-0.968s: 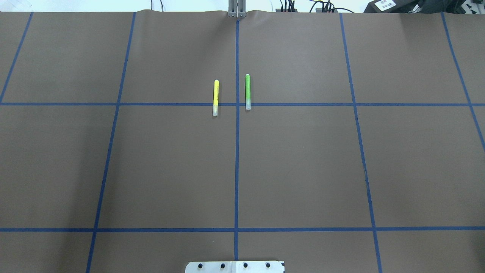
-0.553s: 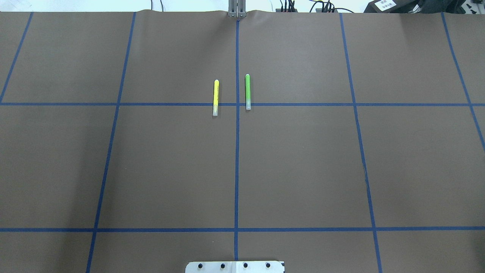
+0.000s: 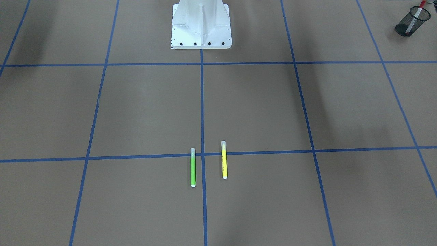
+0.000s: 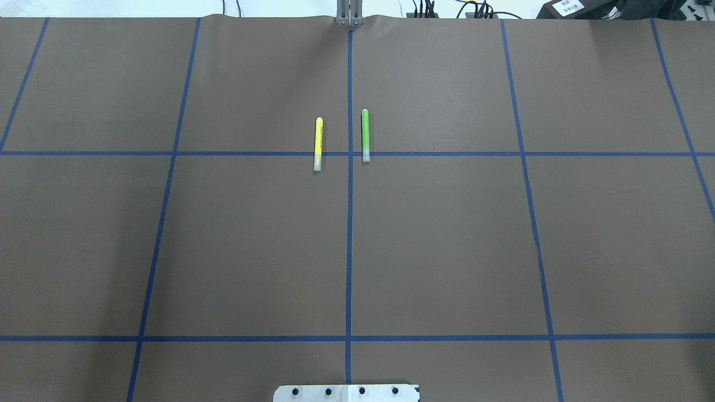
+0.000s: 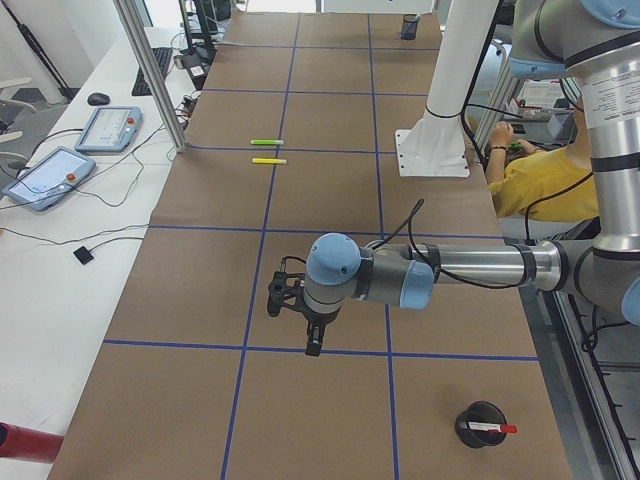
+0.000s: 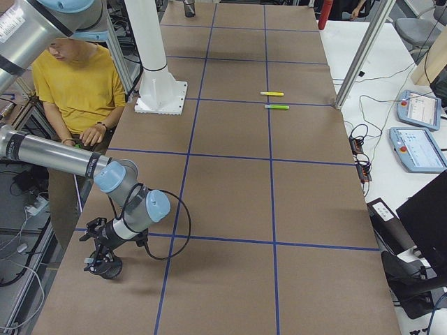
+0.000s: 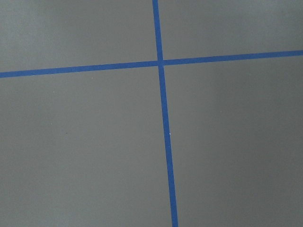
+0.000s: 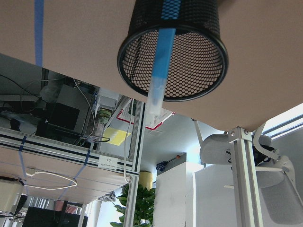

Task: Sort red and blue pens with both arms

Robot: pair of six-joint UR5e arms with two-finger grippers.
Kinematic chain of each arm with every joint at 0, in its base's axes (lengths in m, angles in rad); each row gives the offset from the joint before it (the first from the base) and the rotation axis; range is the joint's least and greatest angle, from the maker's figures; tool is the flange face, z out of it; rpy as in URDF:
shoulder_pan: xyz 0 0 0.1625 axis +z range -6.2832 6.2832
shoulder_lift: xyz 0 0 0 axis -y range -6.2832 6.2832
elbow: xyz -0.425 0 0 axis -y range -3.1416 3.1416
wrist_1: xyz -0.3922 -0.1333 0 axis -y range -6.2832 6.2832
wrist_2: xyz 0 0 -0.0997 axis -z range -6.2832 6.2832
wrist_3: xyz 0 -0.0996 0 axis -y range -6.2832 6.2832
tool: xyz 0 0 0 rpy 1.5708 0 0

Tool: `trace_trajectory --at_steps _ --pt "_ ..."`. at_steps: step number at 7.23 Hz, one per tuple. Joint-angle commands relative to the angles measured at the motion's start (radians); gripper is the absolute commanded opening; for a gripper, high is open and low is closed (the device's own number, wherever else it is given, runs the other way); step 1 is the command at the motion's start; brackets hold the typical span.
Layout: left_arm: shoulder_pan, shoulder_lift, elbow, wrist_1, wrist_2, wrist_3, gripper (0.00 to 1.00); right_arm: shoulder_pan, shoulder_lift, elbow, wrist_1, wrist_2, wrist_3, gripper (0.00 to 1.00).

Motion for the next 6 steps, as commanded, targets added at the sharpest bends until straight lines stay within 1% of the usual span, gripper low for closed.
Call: trace_trajectory --at_steps 1,3,4,5,6 --pt "0.000 0.001 0.000 -0.006 0.000 0.000 1.00 0.022 0.107 0.004 -0.003 0.001 0.006 0.99" --pt "0.000 0.002 0.000 -0.006 0.000 -0.002 1.00 0.036 0.230 0.006 -0.009 -0.002 0.024 0.99" --pt "0.000 0.004 0.000 -0.006 0.000 -0.002 1.00 0.043 0.291 0.016 -0.008 0.001 0.096 0.99" --pt "0.000 0.004 0.000 -0.006 0.000 -0.002 1.00 0.043 0.363 0.017 -0.006 0.034 0.165 0.99" --pt "0.000 0.004 0.000 -0.006 0.000 -0.002 1.00 0.043 0.430 0.012 -0.002 0.089 0.213 0.99"
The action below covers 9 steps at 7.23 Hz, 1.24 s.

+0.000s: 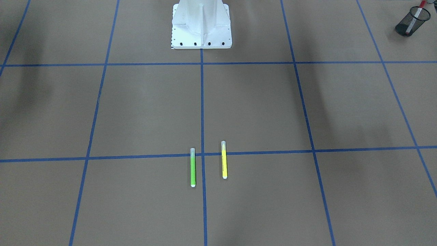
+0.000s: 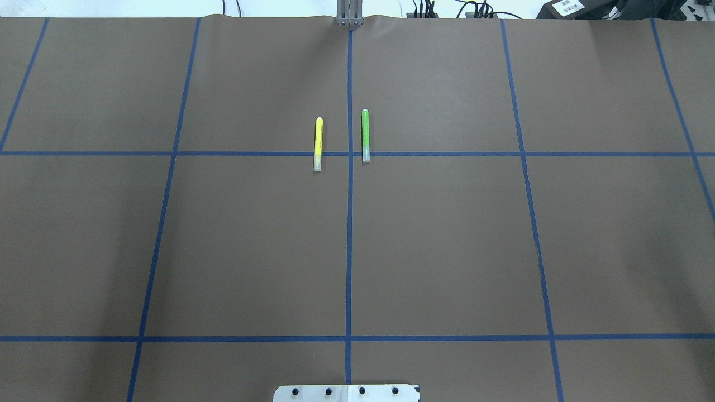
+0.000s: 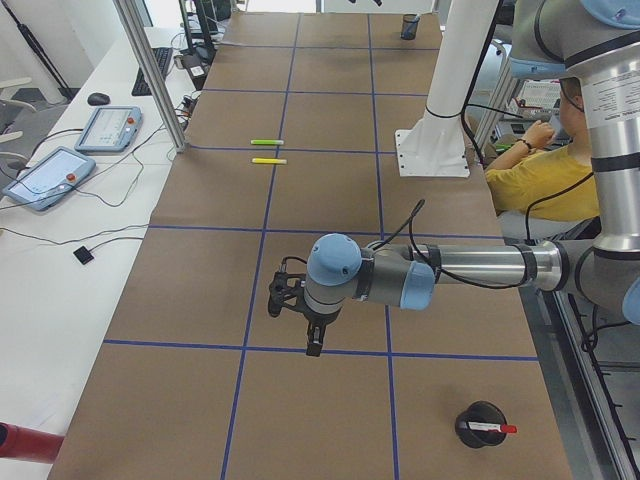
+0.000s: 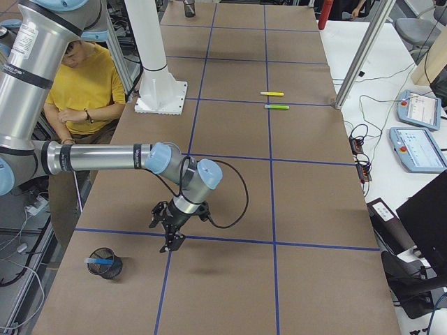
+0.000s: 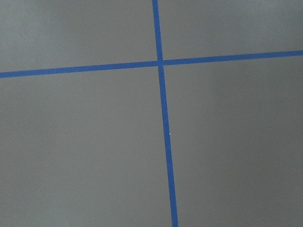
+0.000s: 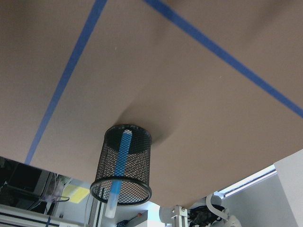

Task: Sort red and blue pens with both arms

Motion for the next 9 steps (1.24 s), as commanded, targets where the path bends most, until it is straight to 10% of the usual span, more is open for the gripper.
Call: trace_trajectory --at_steps 1,5,9 --pt "0.000 0.000 0.000 0.000 0.000 -0.002 1.00 0.001 0.157 -0.007 0.004 0.099 0.127 0.99" --pt "0.000 0.000 0.005 0.000 0.000 -0.002 1.00 0.065 0.418 -0.033 0.009 0.144 0.517 0.99" --pt "0.000 -0.001 0.006 0.002 0.000 -0.005 1.00 0.168 0.419 -0.164 0.266 0.164 0.528 0.99"
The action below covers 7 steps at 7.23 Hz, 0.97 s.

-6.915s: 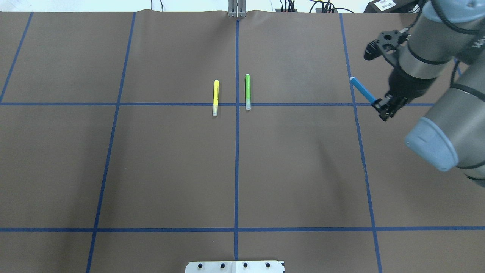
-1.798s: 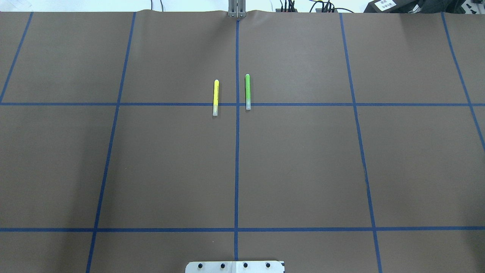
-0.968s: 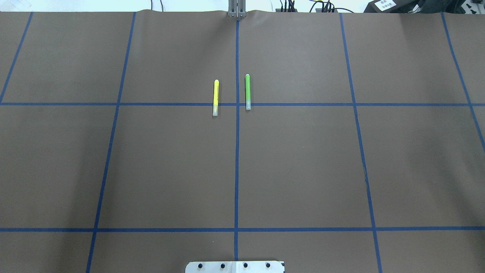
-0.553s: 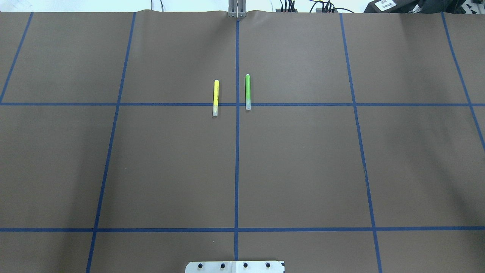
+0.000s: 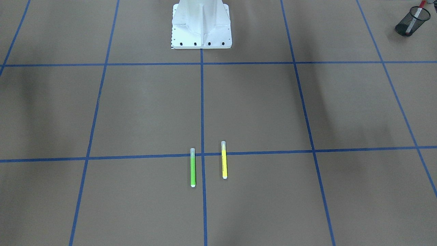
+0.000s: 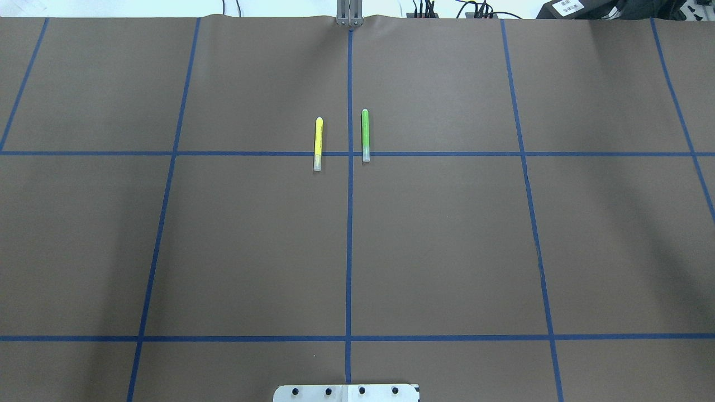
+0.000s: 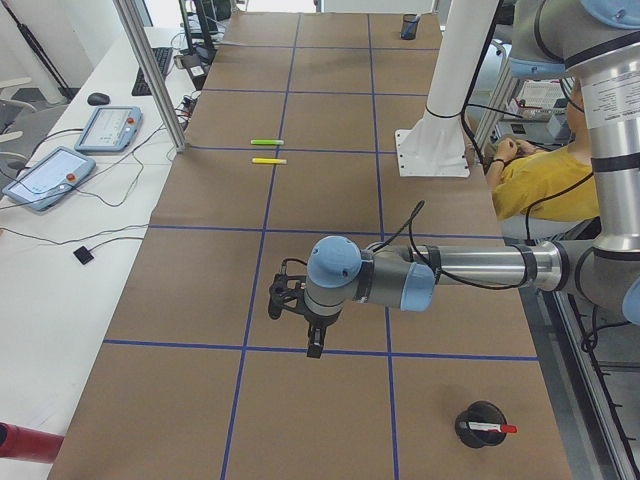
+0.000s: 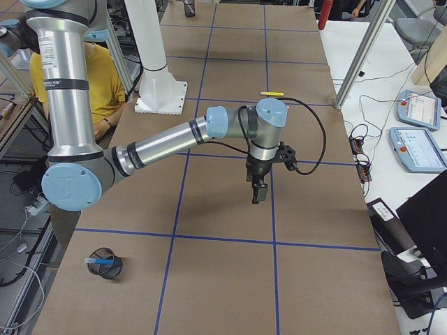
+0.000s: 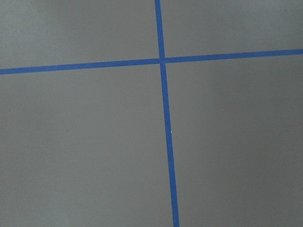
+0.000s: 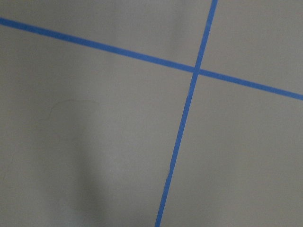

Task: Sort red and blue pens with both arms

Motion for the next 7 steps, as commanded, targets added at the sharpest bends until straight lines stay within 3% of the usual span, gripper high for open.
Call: trace_trajectory --at_steps 1,3,6,7 --pt "0.000 -0.001 0.003 0.001 0.000 -0.003 1.00 0.042 -0.013 -0.053 0.085 0.032 0.004 0.98" --pt "0.000 -0.001 0.005 0.001 0.000 -0.003 1.00 0.068 -0.037 -0.048 0.116 0.081 0.048 0.97" --pt "0.000 -0.001 0.005 0.001 0.000 -0.001 1.00 0.068 -0.045 -0.193 0.440 0.085 0.174 0.97" --pt "0.000 -0.001 0.005 0.002 0.000 -0.001 1.00 0.069 -0.056 -0.194 0.446 0.139 0.252 0.97"
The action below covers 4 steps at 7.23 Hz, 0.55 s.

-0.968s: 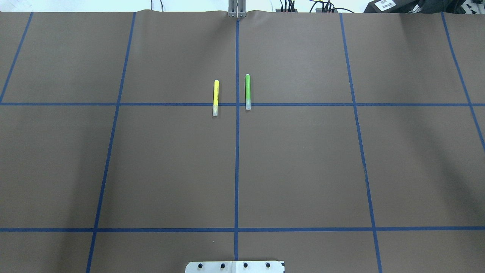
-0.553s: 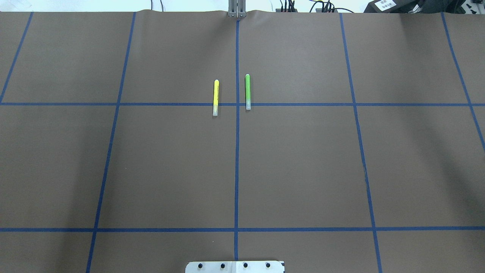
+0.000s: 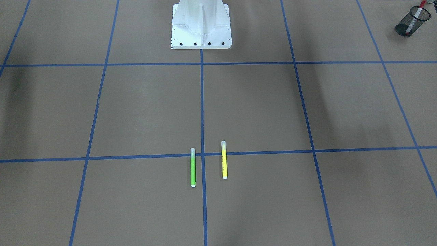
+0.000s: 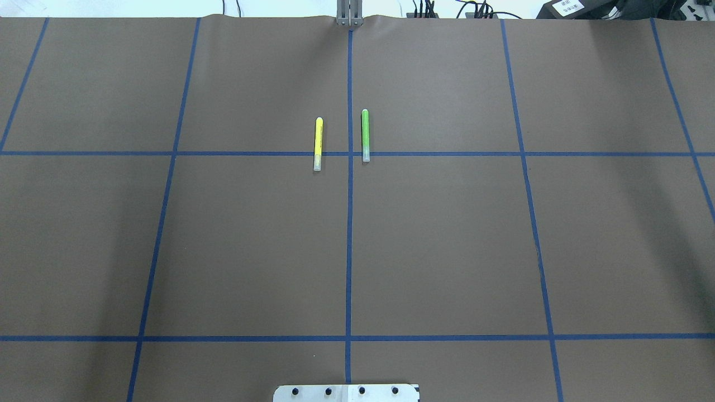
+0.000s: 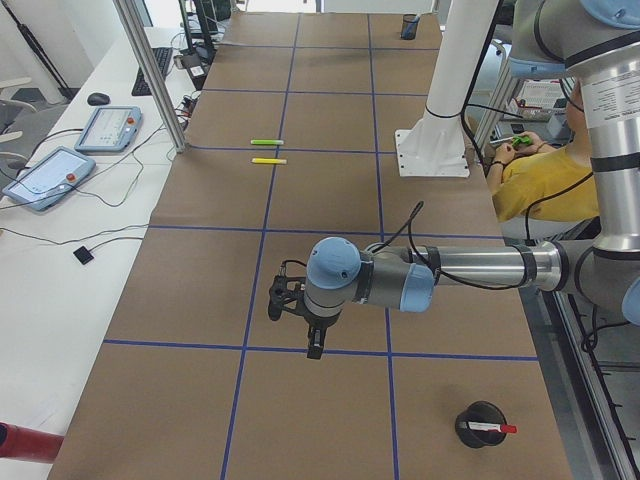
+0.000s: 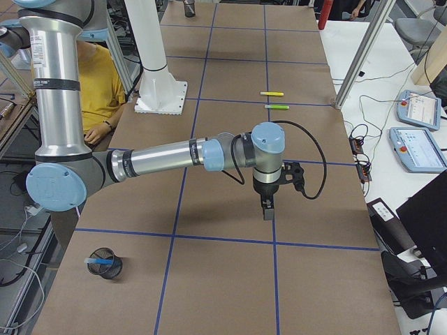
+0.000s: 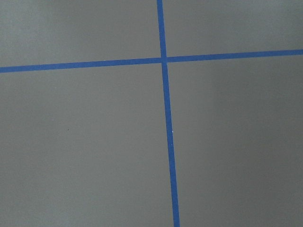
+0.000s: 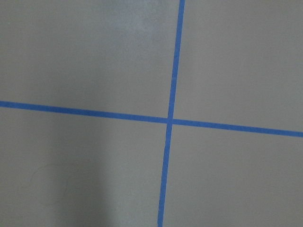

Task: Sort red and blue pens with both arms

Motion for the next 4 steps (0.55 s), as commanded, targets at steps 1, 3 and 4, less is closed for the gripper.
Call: trace_trajectory --at_steps 1,3,4 --pt "0.000 0.000 0.000 0.000 0.000 0.000 1.00 0.001 -0.055 -0.021 0.086 0.089 0.137 0.97" --pt "0.000 0.000 0.000 0.000 -0.002 0.002 1.00 0.000 -0.173 0.003 0.191 0.032 0.133 0.99" --pt "0.000 0.000 0.000 0.000 0.000 0.003 1.00 -0.006 -0.224 0.029 0.189 -0.016 0.107 0.99"
